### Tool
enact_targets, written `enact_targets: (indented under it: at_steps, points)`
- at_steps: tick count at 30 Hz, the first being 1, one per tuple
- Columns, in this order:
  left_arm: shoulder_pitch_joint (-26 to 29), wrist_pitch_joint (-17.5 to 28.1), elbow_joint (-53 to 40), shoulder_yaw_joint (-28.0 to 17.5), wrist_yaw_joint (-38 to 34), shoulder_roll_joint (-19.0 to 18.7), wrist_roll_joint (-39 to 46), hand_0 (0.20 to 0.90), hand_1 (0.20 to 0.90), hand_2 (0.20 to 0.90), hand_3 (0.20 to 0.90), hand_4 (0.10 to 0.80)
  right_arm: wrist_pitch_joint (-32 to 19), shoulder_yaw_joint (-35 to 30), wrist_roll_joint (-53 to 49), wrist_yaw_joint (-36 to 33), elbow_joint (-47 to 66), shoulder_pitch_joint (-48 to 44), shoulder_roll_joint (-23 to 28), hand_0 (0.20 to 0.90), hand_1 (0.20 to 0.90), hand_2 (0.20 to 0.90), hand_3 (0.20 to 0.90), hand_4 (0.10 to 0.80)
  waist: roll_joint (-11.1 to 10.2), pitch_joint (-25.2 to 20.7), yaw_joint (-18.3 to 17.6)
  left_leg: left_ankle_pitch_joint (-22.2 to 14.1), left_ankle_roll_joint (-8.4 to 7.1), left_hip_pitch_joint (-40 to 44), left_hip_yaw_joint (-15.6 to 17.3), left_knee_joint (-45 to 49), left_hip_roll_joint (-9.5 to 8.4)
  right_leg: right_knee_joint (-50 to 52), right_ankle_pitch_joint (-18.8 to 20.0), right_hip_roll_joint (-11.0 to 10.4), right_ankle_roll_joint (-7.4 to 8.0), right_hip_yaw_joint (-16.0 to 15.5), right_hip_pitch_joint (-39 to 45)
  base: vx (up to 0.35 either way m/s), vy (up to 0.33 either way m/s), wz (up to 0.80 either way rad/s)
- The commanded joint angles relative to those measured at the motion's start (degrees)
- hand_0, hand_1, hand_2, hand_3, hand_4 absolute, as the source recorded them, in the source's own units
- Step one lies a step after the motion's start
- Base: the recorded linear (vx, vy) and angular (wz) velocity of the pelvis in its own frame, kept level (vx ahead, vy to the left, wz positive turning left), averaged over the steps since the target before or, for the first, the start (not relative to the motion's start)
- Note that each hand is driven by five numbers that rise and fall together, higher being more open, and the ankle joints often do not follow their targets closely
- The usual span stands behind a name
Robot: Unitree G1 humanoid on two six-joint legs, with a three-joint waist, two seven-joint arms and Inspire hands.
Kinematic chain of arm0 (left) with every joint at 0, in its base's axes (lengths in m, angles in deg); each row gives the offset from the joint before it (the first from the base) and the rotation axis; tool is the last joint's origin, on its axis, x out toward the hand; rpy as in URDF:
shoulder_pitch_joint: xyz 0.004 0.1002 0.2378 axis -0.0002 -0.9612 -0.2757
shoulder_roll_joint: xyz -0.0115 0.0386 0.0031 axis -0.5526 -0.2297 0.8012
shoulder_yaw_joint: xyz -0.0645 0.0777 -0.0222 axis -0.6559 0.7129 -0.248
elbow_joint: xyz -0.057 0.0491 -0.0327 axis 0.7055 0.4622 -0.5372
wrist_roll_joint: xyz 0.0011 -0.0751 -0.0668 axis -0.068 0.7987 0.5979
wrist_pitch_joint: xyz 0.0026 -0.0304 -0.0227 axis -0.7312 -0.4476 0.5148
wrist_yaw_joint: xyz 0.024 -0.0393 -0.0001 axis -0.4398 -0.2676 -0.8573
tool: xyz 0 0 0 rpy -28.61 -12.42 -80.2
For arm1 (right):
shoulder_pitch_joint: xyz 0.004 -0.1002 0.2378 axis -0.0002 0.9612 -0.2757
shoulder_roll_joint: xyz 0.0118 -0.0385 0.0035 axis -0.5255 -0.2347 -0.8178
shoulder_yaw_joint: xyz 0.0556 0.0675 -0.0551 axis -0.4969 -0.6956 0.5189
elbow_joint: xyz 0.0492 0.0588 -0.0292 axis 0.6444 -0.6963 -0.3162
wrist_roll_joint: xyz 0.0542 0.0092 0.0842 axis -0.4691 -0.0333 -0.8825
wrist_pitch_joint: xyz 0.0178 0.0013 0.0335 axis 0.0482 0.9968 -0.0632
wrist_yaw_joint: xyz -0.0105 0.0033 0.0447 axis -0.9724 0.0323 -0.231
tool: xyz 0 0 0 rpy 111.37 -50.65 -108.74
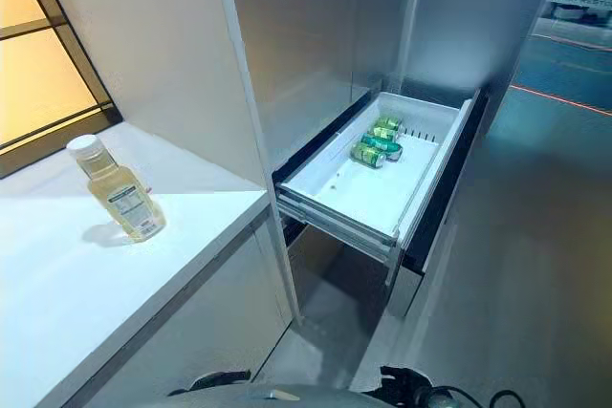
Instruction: Put drinks into fridge and close the fridge
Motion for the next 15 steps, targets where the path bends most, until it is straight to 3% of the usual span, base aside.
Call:
enact_targets:
  at_steps: [1, 6, 10, 14, 15]
  points:
    - [3.12, 1.32, 3.93, 0.01, 1.99, 2.26, 1.49, 0.9, 0.9, 0.9, 0.9, 0.8, -1.53, 0.53, 1.93, 1.04, -5.43, -3.69, -0.87, 0.9, 0.9, 0.9, 0.9, 0.8, -0.06, 1.81, 2.16, -4.21, 1.47, 1.28, 5.5, 0.4, -1.32, 1.45, -0.27, -0.49, 2.19, -0.26, -0.09, 0.0, 0.0, 0.0]
    - [3.26, 1.72, 4.3, -0.49, 0.3, 2.09, 1.43, 0.9, 0.9, 0.9, 0.9, 0.8, -1.73, 0.36, 1.85, 1.18, -5.84, -3.85, -0.84, 0.9, 0.9, 0.9, 0.9, 0.8, -0.02, 1.96, 2.22, -4.18, 1.47, 1.31, 5.42, 0.4, -1.36, 1.47, -0.23, -0.51, 2.19, -0.29, -0.09, 0.0, 0.0, 0.0]
    - [3.53, 4.57, 4.39, -1.63, -3.2, 1.87, 2.97, 0.9, 0.9, 0.9, 0.9, 0.8, -1.84, -0.03, 1.98, 1.44, -6.26, -4.04, -0.57, 0.9, 0.9, 0.9, 0.9, 0.8, 0.07, 1.91, 2.25, -4.13, 1.46, 1.27, 5.4, 0.4, -1.4, 1.42, -0.18, -0.49, 2.18, -0.28, -0.1, 0.0, 0.0, 0.0]
    - [4.37, 11.71, 2.63, -3.13, -4.84, 1.04, 5.54, 0.9, 0.9, 0.9, 0.9, 0.8, -1.69, -0.27, 1.87, 1.74, -6.43, -4.34, -0.04, 0.9, 0.9, 0.9, 0.9, 0.8, 0.25, 2.03, 2.32, -4.02, 1.26, 1.21, 5.41, 0.4, -1.36, 1.47, -0.27, -0.58, 2.22, -0.44, -0.06, 0.0, 0.0, 0.0]
    - [4.69, 16.19, 1.68, -3.11, -0.49, 0.72, 6.59, 0.9, 0.9, 0.9, 0.9, 0.8, -1.62, -0.34, 1.92, 1.9, -6.41, -4.44, 0.22, 0.9, 0.9, 0.9, 0.9, 0.8, 0.32, 2.05, 2.35, -3.99, 1.22, 1.14, 5.43, 0.41, -1.33, 1.49, -0.27, -0.59, 2.23, -0.45, -0.12, 0.0, 0.0, 0.0]
